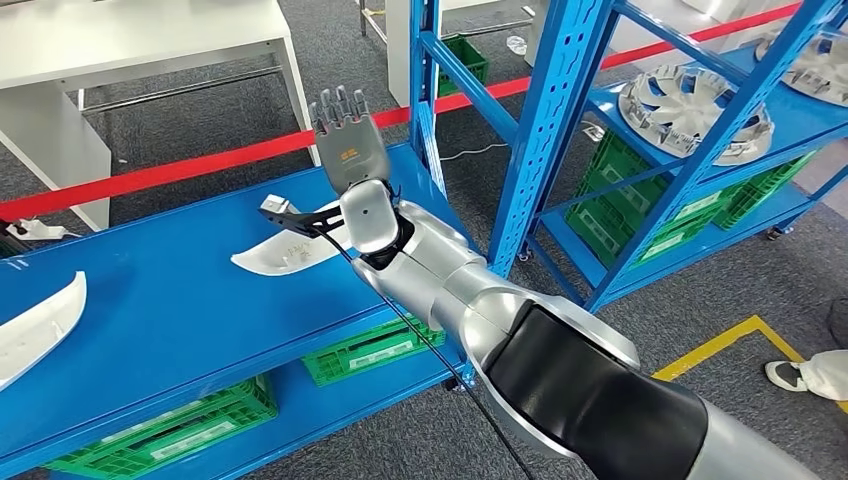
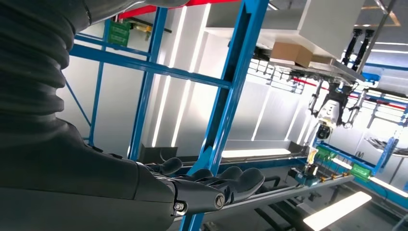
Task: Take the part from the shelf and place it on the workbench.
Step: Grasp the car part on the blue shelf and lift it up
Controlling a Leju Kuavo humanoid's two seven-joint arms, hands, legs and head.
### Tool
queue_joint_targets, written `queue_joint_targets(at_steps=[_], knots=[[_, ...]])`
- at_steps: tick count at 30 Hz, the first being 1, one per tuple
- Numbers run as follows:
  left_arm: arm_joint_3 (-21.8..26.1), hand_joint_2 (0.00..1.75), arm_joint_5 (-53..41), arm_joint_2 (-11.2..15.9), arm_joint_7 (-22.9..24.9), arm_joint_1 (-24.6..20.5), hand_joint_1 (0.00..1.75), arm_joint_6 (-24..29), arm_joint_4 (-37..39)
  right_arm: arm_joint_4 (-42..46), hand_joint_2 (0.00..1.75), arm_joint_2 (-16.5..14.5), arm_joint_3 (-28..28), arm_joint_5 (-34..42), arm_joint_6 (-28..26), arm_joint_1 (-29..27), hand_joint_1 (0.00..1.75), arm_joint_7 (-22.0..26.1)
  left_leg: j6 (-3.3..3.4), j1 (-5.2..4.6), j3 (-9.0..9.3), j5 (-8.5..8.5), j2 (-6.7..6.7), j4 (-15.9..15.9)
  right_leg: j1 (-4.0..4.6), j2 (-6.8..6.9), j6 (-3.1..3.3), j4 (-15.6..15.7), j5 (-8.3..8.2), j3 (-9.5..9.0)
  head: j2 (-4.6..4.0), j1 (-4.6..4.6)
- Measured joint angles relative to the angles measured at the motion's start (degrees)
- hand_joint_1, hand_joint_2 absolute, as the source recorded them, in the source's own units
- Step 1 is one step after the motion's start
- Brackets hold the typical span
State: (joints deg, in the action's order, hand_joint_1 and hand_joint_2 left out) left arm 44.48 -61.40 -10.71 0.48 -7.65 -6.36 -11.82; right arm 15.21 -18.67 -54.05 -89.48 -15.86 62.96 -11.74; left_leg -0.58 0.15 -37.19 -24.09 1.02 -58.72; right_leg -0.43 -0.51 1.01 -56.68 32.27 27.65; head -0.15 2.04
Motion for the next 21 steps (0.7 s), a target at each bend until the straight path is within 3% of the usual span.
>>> queue_joint_targets(at_steps=[5,21], knots=[[0.0,0.0,-0.1,0.0,0.1,0.0,0.0,0.0,0.0,0.0,1.75,0.4,0.1,1.5,0.1,0.0,0.0,0.1,0.15,0.01,0.07,0.16,-0.05,0.0,-0.01,0.0,-0.65,0.0,-0.18,0.0,0.0,-0.01],[0.0,0.0,0.4,0.0,-0.1,0.5,0.0,0.0,0.0,-0.3,1.75,5.0,6.6,5.6,1.3,-4.2,0.0,-3.4,0.13,0.03,0.23,0.29,-0.06,0.1,0.02,0.08,-0.72,-0.1,-0.21,-0.07,0.0,-0.02]])
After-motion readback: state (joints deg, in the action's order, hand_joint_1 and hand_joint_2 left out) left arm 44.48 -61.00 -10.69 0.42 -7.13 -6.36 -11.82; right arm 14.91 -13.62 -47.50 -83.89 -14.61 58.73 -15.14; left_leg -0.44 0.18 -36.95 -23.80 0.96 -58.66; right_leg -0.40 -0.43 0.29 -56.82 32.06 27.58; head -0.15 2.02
